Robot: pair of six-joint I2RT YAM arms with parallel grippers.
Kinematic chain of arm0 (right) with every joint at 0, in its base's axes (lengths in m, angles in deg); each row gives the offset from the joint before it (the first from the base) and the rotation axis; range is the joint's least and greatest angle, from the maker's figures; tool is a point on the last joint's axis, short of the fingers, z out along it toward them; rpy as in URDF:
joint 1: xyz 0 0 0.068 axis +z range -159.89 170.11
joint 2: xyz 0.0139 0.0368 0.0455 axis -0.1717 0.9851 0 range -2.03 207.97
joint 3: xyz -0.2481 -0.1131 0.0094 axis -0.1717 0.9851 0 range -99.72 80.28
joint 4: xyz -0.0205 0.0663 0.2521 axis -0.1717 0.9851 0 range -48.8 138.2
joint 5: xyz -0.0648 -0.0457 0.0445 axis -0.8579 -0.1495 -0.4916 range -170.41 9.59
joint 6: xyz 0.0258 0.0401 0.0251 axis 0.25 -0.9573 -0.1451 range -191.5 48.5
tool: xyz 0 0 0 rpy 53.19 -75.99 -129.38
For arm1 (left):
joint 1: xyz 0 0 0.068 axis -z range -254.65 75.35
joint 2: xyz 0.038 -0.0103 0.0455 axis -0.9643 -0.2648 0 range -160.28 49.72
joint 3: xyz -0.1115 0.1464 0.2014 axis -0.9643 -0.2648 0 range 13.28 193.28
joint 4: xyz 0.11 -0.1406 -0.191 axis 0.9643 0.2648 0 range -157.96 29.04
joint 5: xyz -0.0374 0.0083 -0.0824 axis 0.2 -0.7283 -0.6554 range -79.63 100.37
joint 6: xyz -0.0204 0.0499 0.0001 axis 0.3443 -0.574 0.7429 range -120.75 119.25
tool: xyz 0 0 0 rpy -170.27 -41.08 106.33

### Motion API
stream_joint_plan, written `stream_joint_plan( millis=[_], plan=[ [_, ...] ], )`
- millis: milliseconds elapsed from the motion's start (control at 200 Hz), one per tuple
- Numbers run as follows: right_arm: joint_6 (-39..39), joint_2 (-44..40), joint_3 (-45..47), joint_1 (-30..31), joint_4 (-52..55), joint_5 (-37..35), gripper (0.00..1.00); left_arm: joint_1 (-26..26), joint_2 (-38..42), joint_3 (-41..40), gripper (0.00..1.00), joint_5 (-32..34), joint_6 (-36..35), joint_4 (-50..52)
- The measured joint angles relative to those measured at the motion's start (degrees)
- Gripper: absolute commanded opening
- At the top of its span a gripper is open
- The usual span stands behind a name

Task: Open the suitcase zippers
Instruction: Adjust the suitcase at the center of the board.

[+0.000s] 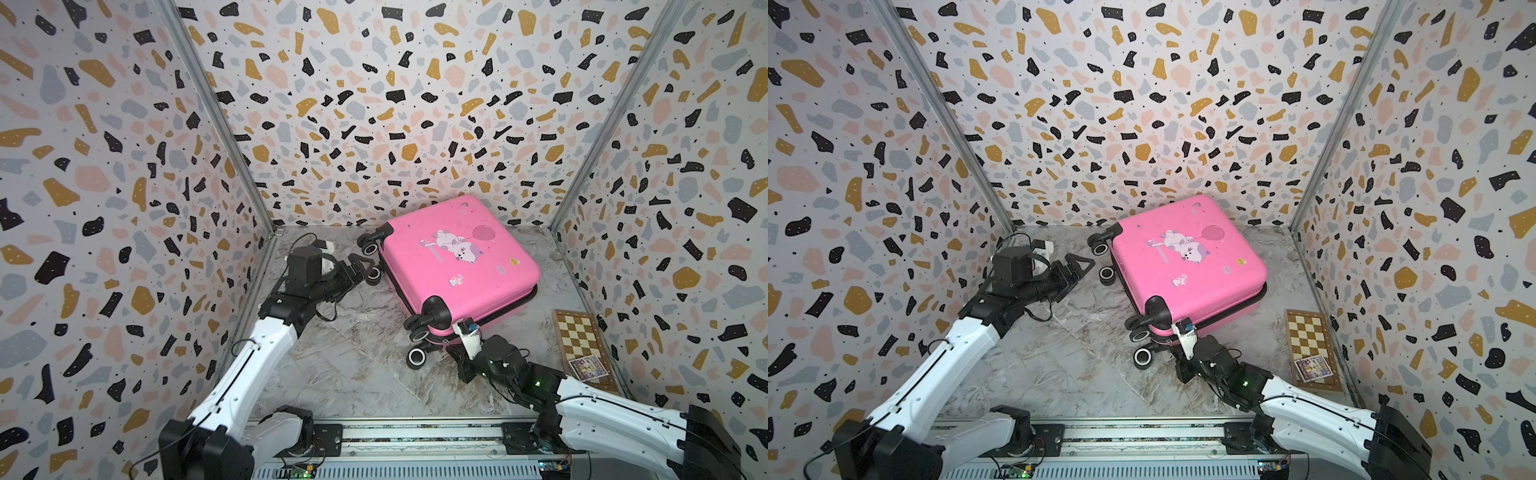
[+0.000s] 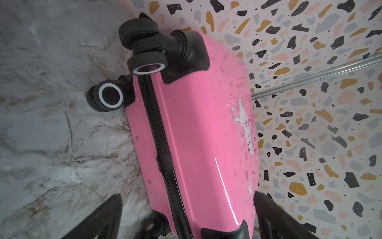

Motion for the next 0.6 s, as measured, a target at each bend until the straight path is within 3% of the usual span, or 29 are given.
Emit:
stream_joint_plan(
  millis=[235,471,601],
  plan=[
    [0.0,0.2,0.0,0.0,-0.09,0.15,0.0,-6.49,-18.4,4.87,0.99,-11.47,6.51,-13.07],
    [0.0,0.2,0.0,0.0,-0.07,0.22,0.0,-7.67,-31.43,11.43,1.0,-14.47,11.93,-20.11],
    [0.0,0.2,0.0,0.0,-0.02,0.24,0.0,-7.52,-36.46,13.94,0.95,-15.69,16.96,-26.77]
  ],
)
